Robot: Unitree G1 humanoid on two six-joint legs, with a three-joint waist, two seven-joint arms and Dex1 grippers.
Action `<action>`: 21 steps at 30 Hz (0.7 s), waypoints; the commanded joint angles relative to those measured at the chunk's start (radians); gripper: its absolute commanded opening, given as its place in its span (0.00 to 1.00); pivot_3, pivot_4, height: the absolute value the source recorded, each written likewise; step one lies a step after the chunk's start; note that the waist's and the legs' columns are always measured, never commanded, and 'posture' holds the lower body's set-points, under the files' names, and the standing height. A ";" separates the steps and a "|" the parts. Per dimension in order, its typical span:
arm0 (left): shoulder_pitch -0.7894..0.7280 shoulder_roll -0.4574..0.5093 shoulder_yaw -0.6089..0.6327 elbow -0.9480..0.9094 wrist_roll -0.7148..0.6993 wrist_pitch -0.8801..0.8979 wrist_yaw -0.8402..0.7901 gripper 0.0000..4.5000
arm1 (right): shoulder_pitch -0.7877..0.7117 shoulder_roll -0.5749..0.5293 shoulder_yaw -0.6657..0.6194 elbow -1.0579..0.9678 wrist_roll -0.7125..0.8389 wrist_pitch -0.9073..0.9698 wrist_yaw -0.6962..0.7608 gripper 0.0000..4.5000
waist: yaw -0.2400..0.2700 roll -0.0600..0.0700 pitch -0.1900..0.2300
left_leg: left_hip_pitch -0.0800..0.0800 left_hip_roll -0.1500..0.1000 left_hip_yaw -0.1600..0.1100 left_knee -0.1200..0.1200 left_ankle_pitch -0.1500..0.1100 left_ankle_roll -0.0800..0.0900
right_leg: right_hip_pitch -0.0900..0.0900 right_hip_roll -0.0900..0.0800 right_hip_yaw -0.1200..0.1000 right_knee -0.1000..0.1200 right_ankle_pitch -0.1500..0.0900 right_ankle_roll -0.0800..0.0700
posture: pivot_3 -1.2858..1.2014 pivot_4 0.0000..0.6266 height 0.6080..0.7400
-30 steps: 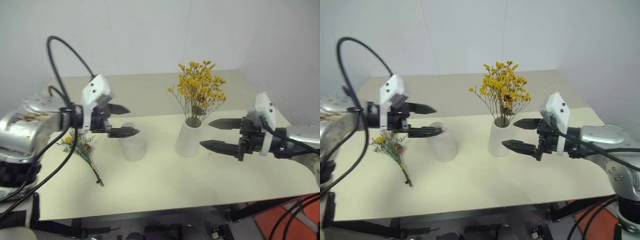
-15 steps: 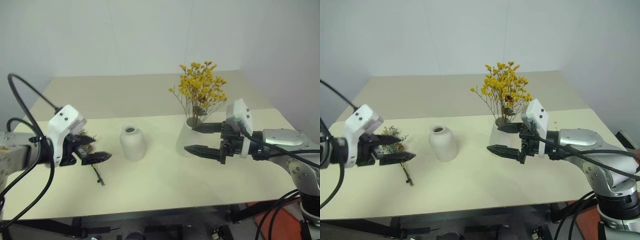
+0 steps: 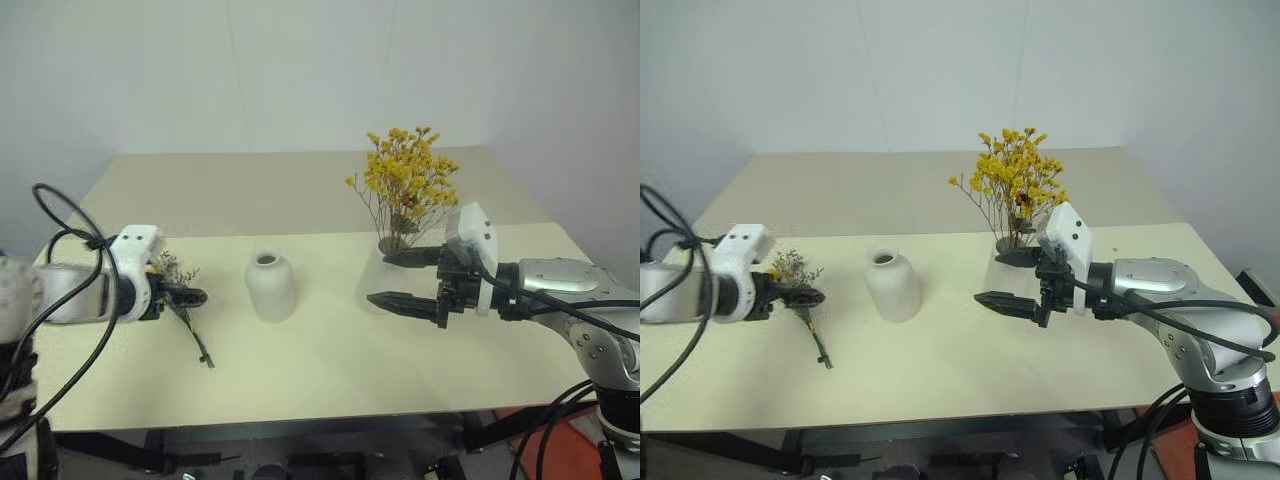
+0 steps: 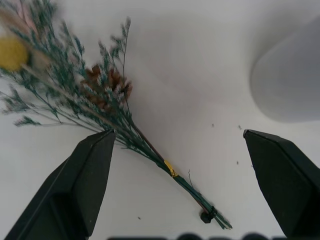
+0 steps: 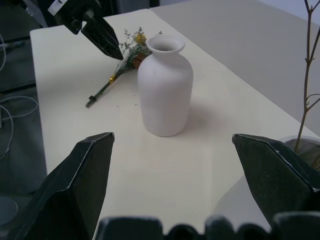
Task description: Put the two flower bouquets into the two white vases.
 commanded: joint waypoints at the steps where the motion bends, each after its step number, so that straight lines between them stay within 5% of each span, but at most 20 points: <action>1: -0.064 0.019 -0.137 0.064 -0.354 -0.205 0.438 1.00 | 0.005 -0.006 -0.040 -0.042 0.009 -0.013 -0.019 0.99 | 0.001 0.000 0.000 | 0.000 0.001 -0.001 0.000 -0.001 -0.002 | -0.002 0.000 0.003 0.001 0.000 0.000 | 0.52 0.24 1.00; 10: -0.034 -0.331 0.001 0.059 -0.364 -0.349 1.003 1.00 | 0.028 -0.019 -0.071 -0.069 0.029 0.003 -0.036 0.99 | 0.014 -0.001 -0.001 | -0.002 -0.006 0.001 0.000 -0.002 -0.003 | -0.003 -0.005 0.006 -0.001 0.000 0.000 | 0.52 0.24 1.00; 21: 0.107 -0.433 0.015 -0.042 -0.364 -0.421 1.039 1.00 | 0.025 -0.047 -0.074 -0.063 0.043 0.004 -0.036 0.99 | 0.020 -0.001 -0.001 | 0.001 -0.006 0.010 -0.001 -0.002 -0.003 | 0.001 -0.004 0.006 -0.002 0.000 0.000 | 0.52 0.24 1.00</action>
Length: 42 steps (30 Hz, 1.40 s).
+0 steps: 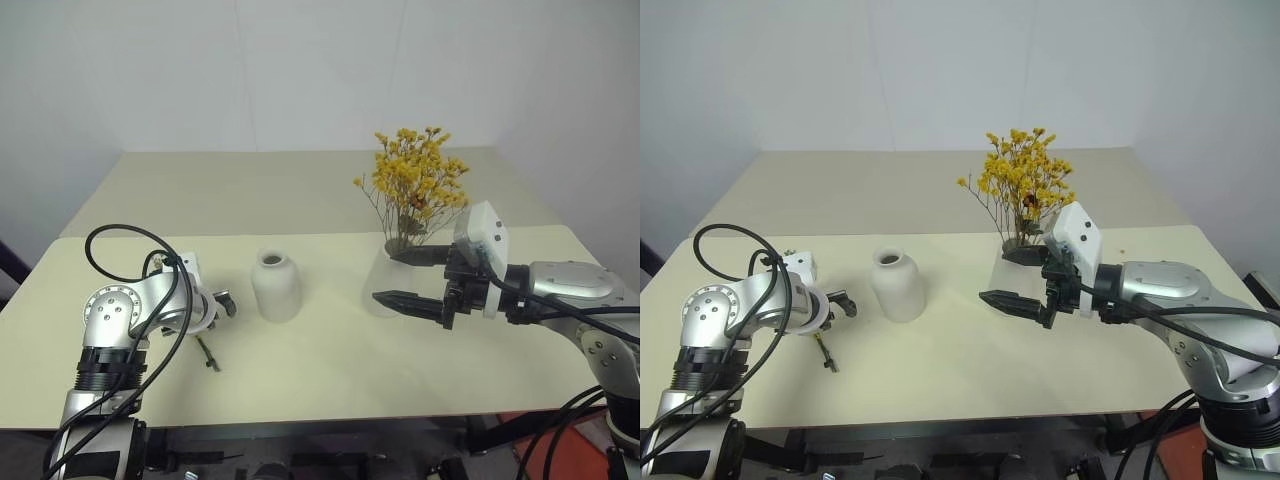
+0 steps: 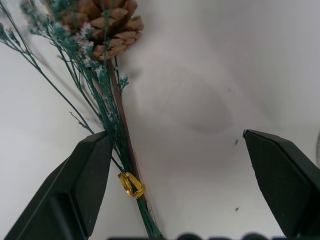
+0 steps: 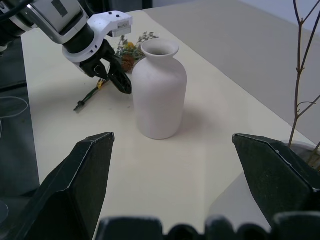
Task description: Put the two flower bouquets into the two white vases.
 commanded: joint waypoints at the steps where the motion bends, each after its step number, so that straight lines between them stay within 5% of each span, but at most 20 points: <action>1: 0.038 -0.002 0.009 -0.058 -0.007 -0.031 0.047 1.00 | -0.010 -0.018 -0.032 -0.020 0.011 -0.003 0.001 0.99 | -0.001 0.000 0.000 | 0.000 0.000 0.000 0.000 0.000 0.000 | 0.000 0.000 0.000 0.000 0.000 0.000 | 0.52 0.24 1.00; 16: -0.144 0.066 0.017 -0.035 -0.007 0.033 0.045 1.00 | -0.005 0.006 -0.009 -0.019 0.002 -0.016 -0.010 0.99 | 0.005 0.000 0.000 | -0.001 0.000 0.001 -0.001 -0.001 0.001 | 0.002 0.000 -0.002 -0.007 0.000 0.001 | 0.52 0.24 1.00; 32: 0.122 0.086 -0.075 -0.336 -0.007 -0.235 0.047 1.00 | 0.003 0.006 -0.001 -0.010 -0.009 -0.026 0.008 0.99 | 0.008 0.000 0.000 | -0.002 0.001 0.002 -0.002 -0.001 0.001 | 0.001 0.000 -0.001 -0.009 0.001 0.001 | 0.52 0.24 1.00; 42: 0.186 0.067 -0.085 -0.357 -0.007 -0.311 0.047 0.96 | -0.016 0.001 0.004 0.000 -0.015 -0.028 0.025 1.00 | 0.011 0.000 0.000 | -0.002 0.001 0.002 -0.002 0.000 0.001 | 0.002 0.000 -0.001 -0.010 0.001 0.001 | 0.52 0.24 1.00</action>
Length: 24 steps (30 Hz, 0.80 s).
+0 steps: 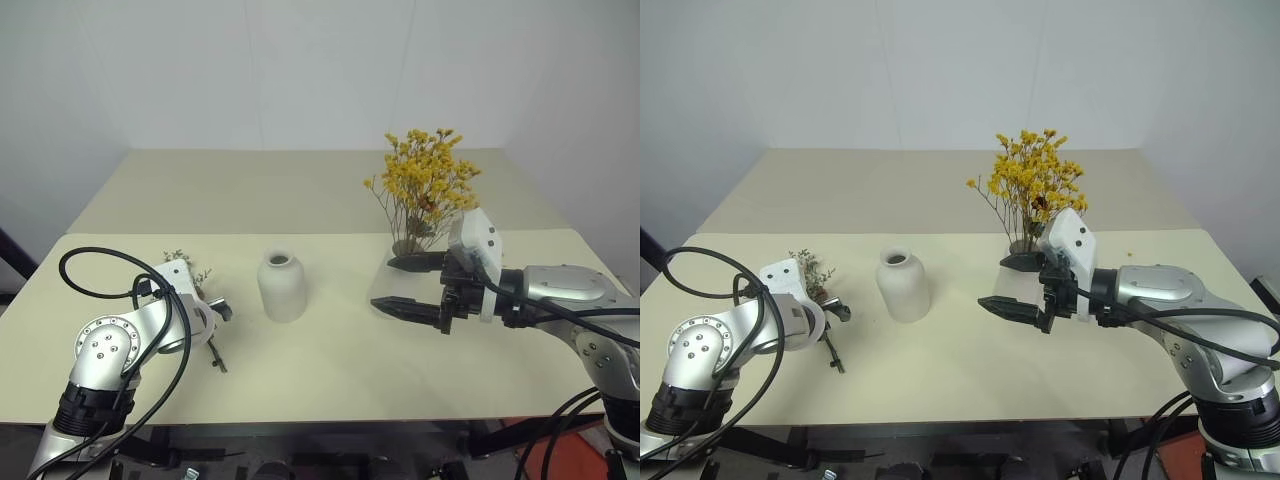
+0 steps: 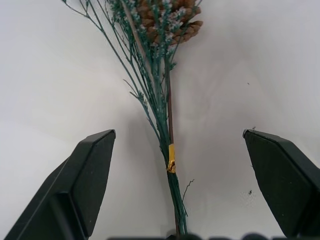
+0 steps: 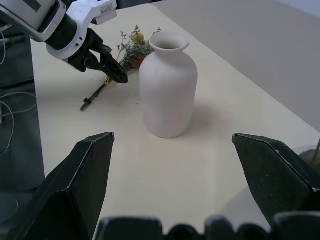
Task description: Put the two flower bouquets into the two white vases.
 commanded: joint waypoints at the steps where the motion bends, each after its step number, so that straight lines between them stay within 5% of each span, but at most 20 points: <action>1: 0.021 -0.018 0.007 -0.024 -0.006 -0.019 0.040 0.91 | -0.021 -0.007 -0.019 -0.010 -0.006 -0.027 0.005 1.00 | 0.000 0.000 0.000 | 0.000 0.000 0.000 0.000 0.000 0.000 | 0.000 0.000 0.000 0.000 0.000 0.000 | 0.52 0.24 1.00; 14: -0.044 0.016 0.013 0.111 -0.006 0.102 0.040 0.05 | -0.036 -0.005 -0.011 0.006 -0.023 -0.041 0.018 1.00 | 0.000 0.000 0.000 | 0.000 0.000 0.000 0.000 0.000 0.000 | 0.000 0.001 0.000 0.000 0.000 0.000 | 0.52 0.24 1.00; 24: -0.268 0.097 0.015 0.295 -0.006 0.232 -0.025 0.01 | -0.029 0.002 -0.019 0.000 -0.028 -0.042 0.015 1.00 | -0.002 -0.001 0.000 | -0.001 0.000 0.000 0.000 0.000 0.000 | -0.001 0.001 -0.001 -0.001 0.000 0.000 | 0.52 0.24 1.00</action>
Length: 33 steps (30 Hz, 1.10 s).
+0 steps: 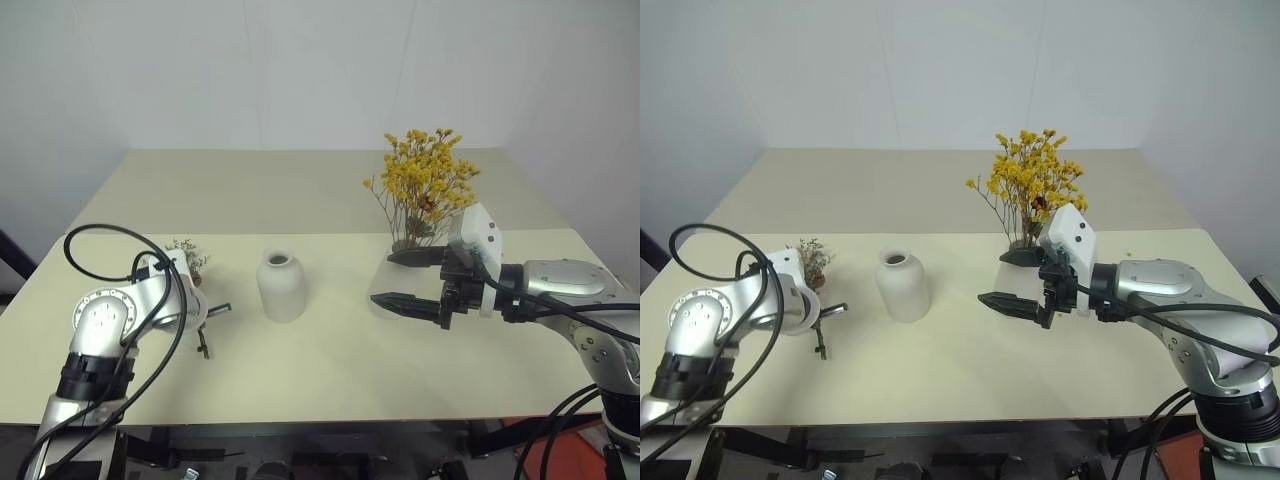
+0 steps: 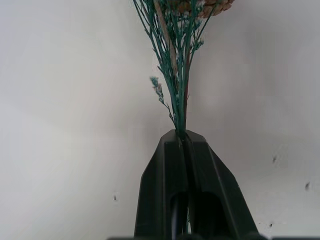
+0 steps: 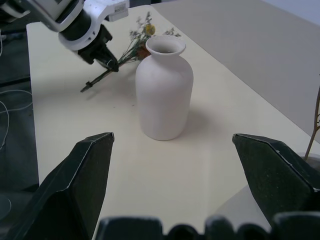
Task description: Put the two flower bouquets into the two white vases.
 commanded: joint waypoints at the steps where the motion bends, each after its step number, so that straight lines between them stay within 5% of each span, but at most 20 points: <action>1: -0.075 0.070 -0.011 0.020 0.028 0.034 -0.075 0.01 | -0.008 0.000 -0.028 -0.019 0.001 -0.024 -0.006 1.00 | -0.003 0.000 0.000 | 0.000 0.000 0.000 0.000 0.000 0.000 | 0.000 0.000 0.000 0.000 0.000 0.000 | 0.52 0.24 1.00; 6: -0.190 0.100 -0.013 0.070 0.265 0.029 -0.357 0.01 | 0.006 0.001 -0.037 -0.030 0.000 -0.027 -0.016 1.00 | -0.003 0.000 0.000 | 0.000 0.000 0.000 -0.001 0.000 0.000 | 0.000 0.000 0.000 0.000 0.000 0.000 | 0.52 0.24 1.00; 15: -0.247 0.137 -0.117 -0.076 0.880 -0.174 -1.148 0.01 | 0.013 0.009 -0.050 -0.034 -0.002 -0.039 -0.043 1.00 | -0.006 0.000 0.000 | -0.001 0.000 0.001 -0.004 0.000 -0.001 | -0.001 0.000 -0.001 -0.004 0.000 0.000 | 0.52 0.24 1.00; 22: -0.223 0.133 -0.040 -0.076 1.033 -0.311 -1.640 0.01 | 0.021 -0.003 -0.062 -0.051 -0.001 -0.043 -0.053 1.00 | -0.023 0.000 0.000 | -0.003 0.001 0.001 -0.006 0.000 0.000 | -0.003 0.000 -0.001 -0.005 0.000 0.000 | 0.52 0.24 1.00; 33: -0.173 0.128 0.079 0.001 1.067 -0.450 -2.349 0.01 | 0.031 -0.013 -0.076 -0.076 0.010 -0.030 -0.064 1.00 | -0.028 0.000 0.001 | -0.003 0.002 0.001 -0.006 0.000 0.001 | -0.003 0.001 -0.001 -0.004 0.000 0.000 | 0.52 0.24 1.00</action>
